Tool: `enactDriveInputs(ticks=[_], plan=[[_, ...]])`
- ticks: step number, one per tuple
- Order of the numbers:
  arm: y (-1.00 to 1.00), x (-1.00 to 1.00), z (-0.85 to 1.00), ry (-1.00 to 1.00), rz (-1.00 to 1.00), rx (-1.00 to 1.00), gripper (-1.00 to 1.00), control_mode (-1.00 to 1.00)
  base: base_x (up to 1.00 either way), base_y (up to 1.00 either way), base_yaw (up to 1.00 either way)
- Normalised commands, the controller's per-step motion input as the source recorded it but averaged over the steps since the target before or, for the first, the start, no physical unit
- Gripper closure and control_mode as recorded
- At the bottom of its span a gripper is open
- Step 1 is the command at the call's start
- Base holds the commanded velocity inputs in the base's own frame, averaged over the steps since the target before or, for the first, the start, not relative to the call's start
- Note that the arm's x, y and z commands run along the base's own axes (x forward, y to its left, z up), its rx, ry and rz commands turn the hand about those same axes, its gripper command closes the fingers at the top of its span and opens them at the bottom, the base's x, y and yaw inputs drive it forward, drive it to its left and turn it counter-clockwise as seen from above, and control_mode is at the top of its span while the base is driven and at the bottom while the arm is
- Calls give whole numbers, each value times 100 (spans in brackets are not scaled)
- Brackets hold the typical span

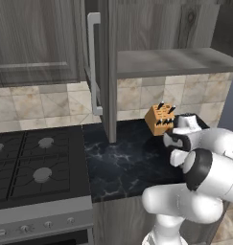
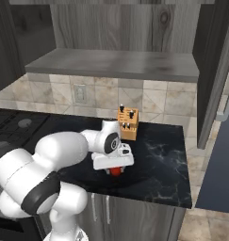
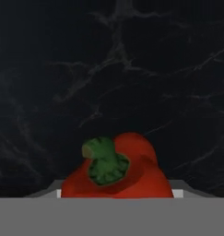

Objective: Pick the bell pepper from the counter and place it in the cabinet. Then close the cabinet.

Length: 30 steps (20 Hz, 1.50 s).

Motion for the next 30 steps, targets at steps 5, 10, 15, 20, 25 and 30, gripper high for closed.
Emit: enactDriveInputs(ticks=[5, 10, 15, 20, 25, 30], plan=[[22, -22, 93, 1, 21, -3, 100, -100, 0, 0, 0], [14, -2, 100, 7, 19, 4, 100, -100, 0, 0, 0], [31, 4, 100, 1, 19, 9, 100, -100, 0, 0, 0], [30, 22, 100, -5, 12, 15, 100, -100, 0, 0, 0], [13, 17, 100, -26, 5, 15, 100, -100, 0, 0, 0], [18, 2, 75, -37, 0, 3, 100, -100, 0, 0, 0]])
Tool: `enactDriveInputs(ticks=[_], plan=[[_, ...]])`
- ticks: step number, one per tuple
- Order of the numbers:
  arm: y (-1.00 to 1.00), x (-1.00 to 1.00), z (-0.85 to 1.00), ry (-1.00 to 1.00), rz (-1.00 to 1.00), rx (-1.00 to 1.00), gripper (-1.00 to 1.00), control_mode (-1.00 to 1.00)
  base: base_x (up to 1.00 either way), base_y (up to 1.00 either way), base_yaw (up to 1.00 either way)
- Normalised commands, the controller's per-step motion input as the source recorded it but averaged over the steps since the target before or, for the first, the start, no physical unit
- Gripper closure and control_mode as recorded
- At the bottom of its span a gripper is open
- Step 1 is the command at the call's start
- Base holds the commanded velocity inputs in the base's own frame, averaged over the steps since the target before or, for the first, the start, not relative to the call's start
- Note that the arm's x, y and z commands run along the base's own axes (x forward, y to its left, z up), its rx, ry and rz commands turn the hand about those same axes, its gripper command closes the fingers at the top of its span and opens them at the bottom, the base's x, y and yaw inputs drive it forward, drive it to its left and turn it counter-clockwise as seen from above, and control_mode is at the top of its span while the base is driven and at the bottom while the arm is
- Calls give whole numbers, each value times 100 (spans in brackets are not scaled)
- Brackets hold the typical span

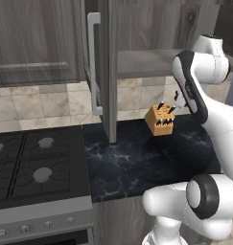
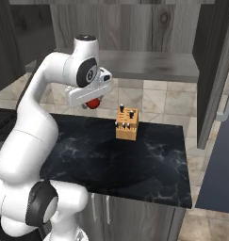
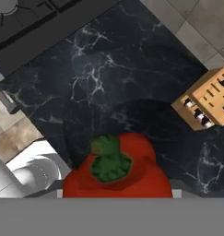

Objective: Pick the bell pepper from the counter and place it in the cabinet. Then close the cabinet.

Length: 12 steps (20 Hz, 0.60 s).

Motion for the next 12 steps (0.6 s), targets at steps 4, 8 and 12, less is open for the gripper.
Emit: enactDriveInputs(ticks=[4, 8, 12], plan=[[24, 0, 39, -31, 0, 0, 100, -100, 0, 0, 0], [23, 12, 15, -28, 0, 0, 100, -100, 0, 0, 0], [16, 33, 1, -25, -5, 0, 100, -100, 0, 0, 0]])
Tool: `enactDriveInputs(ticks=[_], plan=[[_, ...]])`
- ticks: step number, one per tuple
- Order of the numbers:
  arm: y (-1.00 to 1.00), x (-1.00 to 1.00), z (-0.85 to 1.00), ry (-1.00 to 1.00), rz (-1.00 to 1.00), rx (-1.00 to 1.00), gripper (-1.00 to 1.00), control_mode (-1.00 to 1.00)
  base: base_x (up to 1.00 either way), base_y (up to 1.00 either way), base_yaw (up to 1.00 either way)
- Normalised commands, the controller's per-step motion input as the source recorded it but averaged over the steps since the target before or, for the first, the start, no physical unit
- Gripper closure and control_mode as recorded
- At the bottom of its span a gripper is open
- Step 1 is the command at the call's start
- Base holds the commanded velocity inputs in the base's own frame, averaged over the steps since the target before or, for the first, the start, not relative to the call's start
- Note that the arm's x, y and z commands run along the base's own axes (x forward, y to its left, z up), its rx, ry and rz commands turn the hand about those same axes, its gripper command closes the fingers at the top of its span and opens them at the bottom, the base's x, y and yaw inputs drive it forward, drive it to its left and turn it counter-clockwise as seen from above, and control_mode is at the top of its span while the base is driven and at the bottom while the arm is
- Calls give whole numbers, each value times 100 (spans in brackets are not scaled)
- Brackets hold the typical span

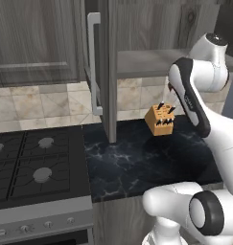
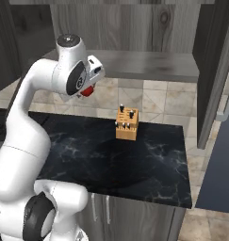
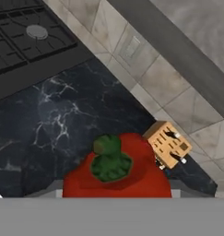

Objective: Pick the bell pepper from the counter and place it in the cabinet. Then close the cabinet.

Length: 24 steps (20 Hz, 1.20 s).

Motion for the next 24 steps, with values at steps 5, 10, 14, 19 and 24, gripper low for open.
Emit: enactDriveInputs(ticks=[5, 10, 14, 19, 24], plan=[[10, 35, 7, -28, -9, 0, 100, -100, 0, 0, 0], [4, 18, 68, -12, -12, 6, 100, -100, 0, 0, 0], [0, 22, 89, 0, -12, 9, 100, -100, 0, 0, 0], [0, 61, 28, 0, -11, 9, 100, -100, 0, 0, 0], [0, 83, 0, -5, -12, 9, 100, -100, 0, 0, 0]])
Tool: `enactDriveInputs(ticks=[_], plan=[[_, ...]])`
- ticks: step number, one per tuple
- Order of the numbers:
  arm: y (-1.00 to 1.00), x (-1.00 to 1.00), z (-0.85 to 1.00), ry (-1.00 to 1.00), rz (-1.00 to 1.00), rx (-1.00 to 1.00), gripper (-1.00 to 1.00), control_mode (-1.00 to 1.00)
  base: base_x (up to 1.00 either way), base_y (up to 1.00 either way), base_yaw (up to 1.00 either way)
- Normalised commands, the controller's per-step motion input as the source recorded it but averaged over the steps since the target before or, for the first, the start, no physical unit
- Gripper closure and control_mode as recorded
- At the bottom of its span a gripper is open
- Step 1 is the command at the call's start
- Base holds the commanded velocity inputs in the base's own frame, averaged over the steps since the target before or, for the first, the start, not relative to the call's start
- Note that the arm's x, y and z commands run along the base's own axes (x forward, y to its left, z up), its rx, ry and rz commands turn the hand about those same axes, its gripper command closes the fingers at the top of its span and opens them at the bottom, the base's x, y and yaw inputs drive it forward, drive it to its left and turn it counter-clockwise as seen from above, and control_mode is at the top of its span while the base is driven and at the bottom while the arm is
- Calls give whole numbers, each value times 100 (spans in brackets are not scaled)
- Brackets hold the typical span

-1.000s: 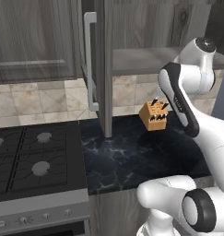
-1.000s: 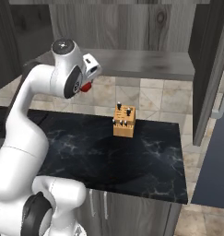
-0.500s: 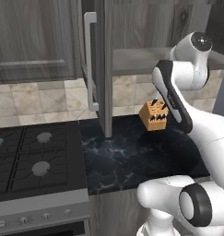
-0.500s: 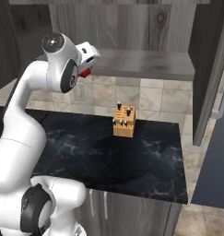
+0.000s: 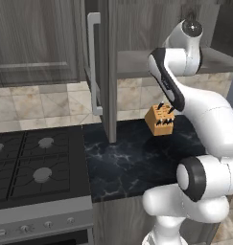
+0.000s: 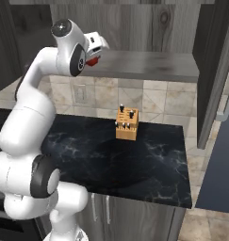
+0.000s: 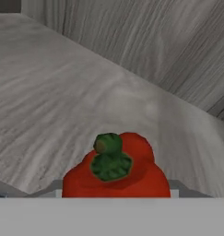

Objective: Pick the bell pepper from the counter and place it in the cabinet. Then close the cabinet.

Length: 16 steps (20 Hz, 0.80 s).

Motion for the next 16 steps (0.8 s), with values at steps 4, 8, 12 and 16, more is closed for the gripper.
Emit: enactDriveInputs(ticks=[4, 8, 12, 16], plan=[[0, 88, 0, -11, -12, 7, 100, -100, 0, 0, 0], [0, 85, 0, -3, -13, 7, 100, -100, 0, 0, 0], [1, 62, -14, 0, -12, 0, 100, -100, 0, 0, 0], [0, 22, -2, 1, -10, 0, 100, -100, 0, 0, 0]])
